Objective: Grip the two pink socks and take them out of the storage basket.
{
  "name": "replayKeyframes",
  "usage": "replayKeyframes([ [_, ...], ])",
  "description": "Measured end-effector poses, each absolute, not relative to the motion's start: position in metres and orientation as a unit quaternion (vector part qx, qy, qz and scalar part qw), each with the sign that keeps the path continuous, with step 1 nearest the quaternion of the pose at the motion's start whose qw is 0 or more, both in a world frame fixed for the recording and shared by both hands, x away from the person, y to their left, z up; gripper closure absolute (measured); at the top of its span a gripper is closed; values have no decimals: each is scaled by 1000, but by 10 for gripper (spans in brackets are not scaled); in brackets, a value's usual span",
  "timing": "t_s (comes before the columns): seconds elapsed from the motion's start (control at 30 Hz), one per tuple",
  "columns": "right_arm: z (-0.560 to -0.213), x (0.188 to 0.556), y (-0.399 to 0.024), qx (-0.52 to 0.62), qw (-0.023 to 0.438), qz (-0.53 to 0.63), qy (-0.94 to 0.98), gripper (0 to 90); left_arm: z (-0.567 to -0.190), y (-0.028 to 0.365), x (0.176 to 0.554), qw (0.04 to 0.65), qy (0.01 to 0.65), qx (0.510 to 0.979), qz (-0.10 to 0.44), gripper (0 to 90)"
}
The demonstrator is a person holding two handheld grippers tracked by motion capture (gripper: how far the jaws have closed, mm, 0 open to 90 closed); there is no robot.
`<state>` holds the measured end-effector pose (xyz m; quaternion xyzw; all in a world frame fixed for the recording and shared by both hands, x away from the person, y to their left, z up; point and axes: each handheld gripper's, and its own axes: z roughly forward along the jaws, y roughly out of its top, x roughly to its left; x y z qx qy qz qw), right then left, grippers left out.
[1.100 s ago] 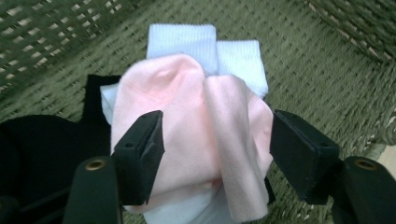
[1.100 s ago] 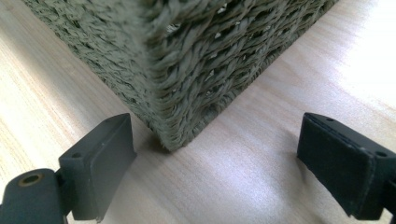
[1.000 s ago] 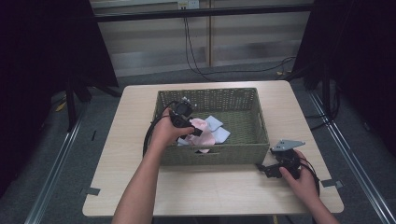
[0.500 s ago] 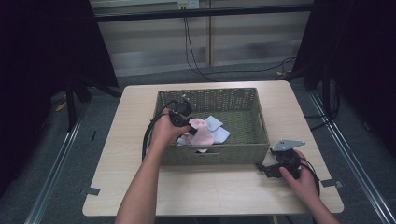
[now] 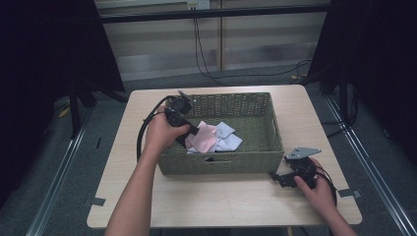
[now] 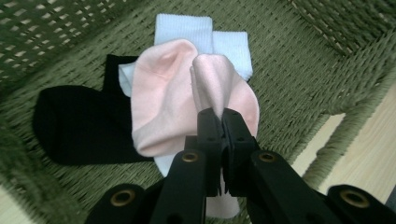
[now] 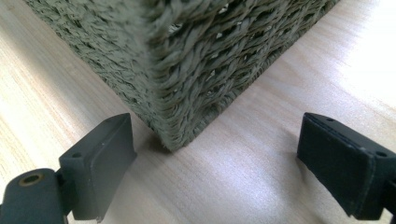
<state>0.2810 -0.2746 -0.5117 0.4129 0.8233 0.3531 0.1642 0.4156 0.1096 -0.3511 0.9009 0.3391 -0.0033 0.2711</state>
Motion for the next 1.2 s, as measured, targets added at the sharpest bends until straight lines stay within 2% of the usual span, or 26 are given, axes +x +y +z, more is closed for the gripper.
replayKeyframes([
  [0.63, -512, 281, -275, 412, 165, 354, 824, 103, -302, 129, 408, 281, 346, 895, 12, 873],
  [1.2, -512, 281, -274, 412, 164, 354, 824, 102, -275, 156, 404, 284, 362, 887, 29, 873],
])
